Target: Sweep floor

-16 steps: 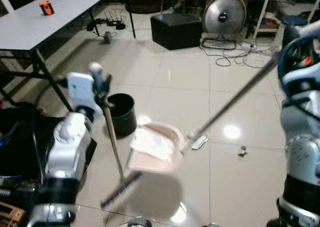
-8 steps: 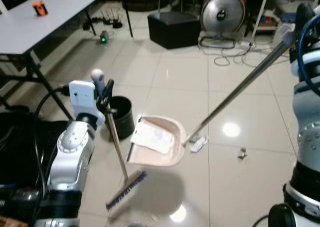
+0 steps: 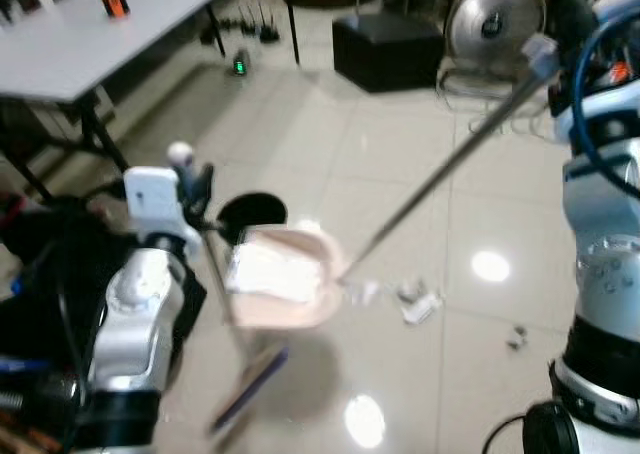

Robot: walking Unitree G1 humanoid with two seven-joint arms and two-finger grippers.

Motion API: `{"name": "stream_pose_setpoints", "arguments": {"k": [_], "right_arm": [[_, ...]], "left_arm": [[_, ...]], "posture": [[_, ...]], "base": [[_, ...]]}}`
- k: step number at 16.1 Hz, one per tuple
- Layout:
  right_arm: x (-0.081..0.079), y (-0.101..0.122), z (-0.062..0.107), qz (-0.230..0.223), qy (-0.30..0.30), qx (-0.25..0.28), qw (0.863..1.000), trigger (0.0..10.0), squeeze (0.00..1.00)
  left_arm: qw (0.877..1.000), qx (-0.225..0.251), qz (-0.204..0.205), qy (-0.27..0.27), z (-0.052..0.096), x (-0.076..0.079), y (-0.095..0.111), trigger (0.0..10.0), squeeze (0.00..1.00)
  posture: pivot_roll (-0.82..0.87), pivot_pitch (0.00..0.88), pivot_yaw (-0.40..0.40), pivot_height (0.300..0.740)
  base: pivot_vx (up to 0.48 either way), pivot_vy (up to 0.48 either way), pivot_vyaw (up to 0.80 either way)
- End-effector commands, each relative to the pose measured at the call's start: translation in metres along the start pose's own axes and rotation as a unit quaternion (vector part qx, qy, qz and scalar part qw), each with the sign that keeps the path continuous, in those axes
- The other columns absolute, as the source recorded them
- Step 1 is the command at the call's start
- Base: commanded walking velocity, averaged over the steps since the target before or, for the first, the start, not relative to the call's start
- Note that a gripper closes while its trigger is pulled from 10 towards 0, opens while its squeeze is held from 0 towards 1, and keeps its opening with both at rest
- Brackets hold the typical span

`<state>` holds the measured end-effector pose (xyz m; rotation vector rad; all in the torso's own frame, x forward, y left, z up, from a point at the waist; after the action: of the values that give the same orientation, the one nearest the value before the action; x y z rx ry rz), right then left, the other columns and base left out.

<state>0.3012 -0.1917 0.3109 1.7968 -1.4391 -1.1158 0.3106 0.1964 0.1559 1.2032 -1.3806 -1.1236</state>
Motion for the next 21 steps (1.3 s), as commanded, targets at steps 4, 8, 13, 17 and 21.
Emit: {"name": "stream_pose_setpoints", "arguments": {"k": [4, 8, 13, 17, 21], "right_arm": [[0.005, 0.011, -0.002, 0.002, -0.01, 0.026, 1.0, 10.0, 0.0], [0.006, 0.011, -0.004, 0.002, -0.004, 0.023, 1.0, 10.0, 0.0], [0.005, 0.009, -0.005, -0.006, 0.0, 0.021, 1.0, 10.0, 0.0], [0.007, 0.007, -0.007, -0.025, -0.007, 0.019, 0.999, 10.0, 0.0], [0.008, 0.006, -0.007, -0.027, -0.009, 0.017, 0.999, 10.0, 0.0]], "left_arm": [[1.0, 0.018, 0.006, -0.007, -0.001, 0.006, 0.008, 10.0, 0.0], [1.0, 0.014, 0.011, 0.005, 0.001, 0.005, 0.006, 10.0, 0.0], [1.0, 0.011, 0.016, 0.016, 0.007, 0.002, 0.004, 10.0, 0.0], [1.0, 0.01, 0.012, 0.021, 0.01, -0.001, 0.004, 10.0, 0.0], [1.0, 0.009, 0.012, 0.023, 0.009, -0.002, 0.004, 10.0, 0.0]], "posture": [[0.02, 0.0, 0.096, 0.74], [0.03, 0.0, 0.083, 0.74], [0.03, 0.0, 0.069, 0.74], [0.04, 0.0, 0.069, 0.74], [0.04, 0.0, 0.063, 0.74]], "base": [[0.451, 0.0, 0.0], [0.453, 0.0, 0.0], [0.451, 0.0, -0.2], [0.451, 0.0, 0.8], [0.453, 0.0, 0.13]]}}
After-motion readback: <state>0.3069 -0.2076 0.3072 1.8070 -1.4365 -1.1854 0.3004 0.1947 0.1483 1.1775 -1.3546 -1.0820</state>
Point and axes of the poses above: a point about 5 cm out from each wrist's last joint towards the gripper, its own z axis pointing back from the gripper into the wrist, its own y axis along the axis of the wrist's last joint, x = y × z, the point moved 1 cm from there along -z, pointing out of the wrist towards the gripper, and after that the axes turned 7 degrees about z, right-handed, at the moved point
